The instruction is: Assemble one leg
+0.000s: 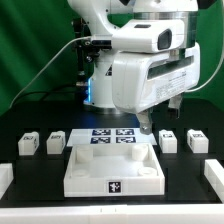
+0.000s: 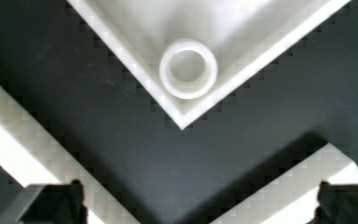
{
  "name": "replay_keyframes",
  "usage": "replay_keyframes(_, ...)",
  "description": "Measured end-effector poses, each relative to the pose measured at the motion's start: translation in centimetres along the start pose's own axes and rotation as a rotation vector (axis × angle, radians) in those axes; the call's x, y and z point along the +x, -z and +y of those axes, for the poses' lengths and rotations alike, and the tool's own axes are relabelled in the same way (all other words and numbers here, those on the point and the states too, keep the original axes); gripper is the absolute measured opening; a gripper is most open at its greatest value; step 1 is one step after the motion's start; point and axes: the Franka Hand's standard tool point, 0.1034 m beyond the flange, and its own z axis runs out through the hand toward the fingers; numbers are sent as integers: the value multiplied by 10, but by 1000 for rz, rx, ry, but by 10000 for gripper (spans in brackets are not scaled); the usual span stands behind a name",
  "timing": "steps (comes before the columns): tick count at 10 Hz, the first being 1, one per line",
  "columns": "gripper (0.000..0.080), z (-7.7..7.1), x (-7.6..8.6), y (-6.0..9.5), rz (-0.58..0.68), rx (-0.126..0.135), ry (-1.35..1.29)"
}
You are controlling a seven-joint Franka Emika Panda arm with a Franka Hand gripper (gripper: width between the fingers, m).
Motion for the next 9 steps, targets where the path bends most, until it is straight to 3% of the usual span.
replay_keyframes(9, 650, -1, -1, -1, -2, 2, 45)
